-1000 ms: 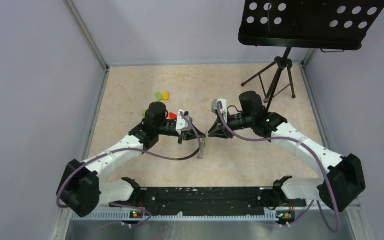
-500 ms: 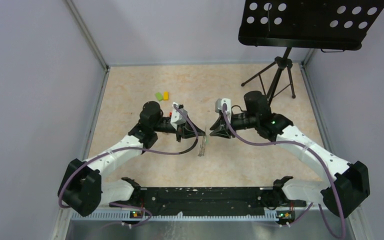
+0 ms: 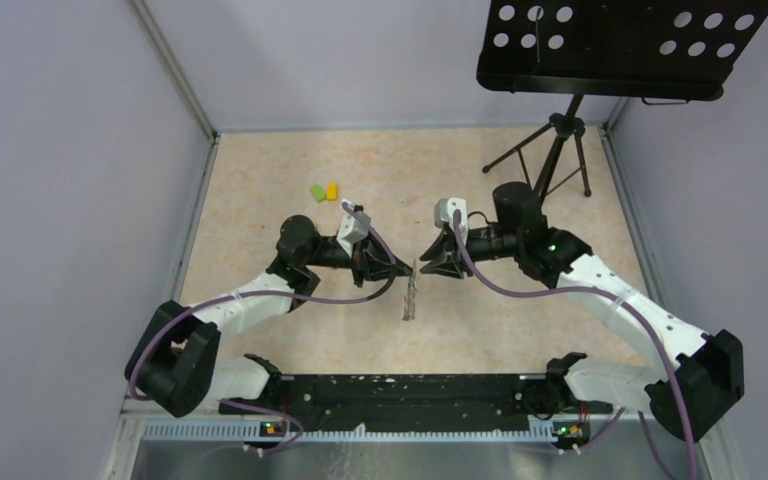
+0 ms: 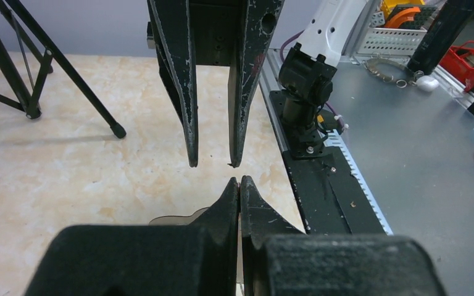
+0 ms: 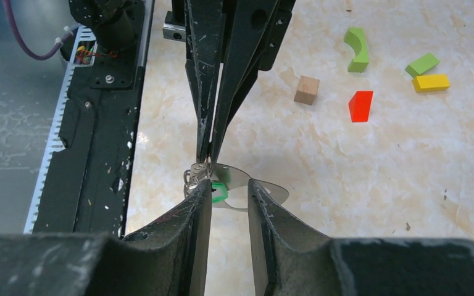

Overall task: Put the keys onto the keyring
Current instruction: Adjust the key on the keyring.

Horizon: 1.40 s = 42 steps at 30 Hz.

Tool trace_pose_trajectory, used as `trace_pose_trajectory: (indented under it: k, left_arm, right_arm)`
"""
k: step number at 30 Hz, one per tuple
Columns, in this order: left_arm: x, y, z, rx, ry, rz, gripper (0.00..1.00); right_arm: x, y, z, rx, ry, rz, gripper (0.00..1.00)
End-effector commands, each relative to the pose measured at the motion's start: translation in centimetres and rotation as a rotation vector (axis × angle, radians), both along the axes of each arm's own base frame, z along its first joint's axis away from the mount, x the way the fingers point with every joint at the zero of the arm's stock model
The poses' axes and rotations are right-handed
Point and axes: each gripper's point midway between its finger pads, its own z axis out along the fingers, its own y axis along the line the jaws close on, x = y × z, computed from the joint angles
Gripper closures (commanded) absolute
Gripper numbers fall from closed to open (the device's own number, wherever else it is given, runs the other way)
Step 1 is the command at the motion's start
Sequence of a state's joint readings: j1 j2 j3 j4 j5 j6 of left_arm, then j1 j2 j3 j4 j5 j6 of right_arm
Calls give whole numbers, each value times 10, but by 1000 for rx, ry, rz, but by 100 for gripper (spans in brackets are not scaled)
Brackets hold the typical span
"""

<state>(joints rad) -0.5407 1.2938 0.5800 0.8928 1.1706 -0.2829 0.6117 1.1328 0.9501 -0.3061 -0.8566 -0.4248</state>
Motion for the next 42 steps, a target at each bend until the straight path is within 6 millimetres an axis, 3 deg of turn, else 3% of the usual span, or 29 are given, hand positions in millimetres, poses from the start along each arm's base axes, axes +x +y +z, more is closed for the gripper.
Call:
trace_pose_trajectory:
  k: [1, 23, 30, 38, 42]
  left_arm:
    - [1, 1, 17, -55, -79, 7, 100]
    - [10, 0, 13, -41, -88, 53, 100]
    - [13, -1, 11, -36, -85, 62, 100]
    - [13, -1, 9, -31, -81, 65, 100]
    - [13, 0, 8, -26, -87, 65, 100]
  right_arm:
    - [0, 3, 11, 39, -27, 40, 72]
    - [-6, 18, -12, 14, 46, 88, 71]
    - [-7, 21, -14, 11, 54, 94, 81]
    - [-6, 22, -12, 9, 50, 87, 100]
    - [-2, 21, -7, 6, 23, 60, 100]
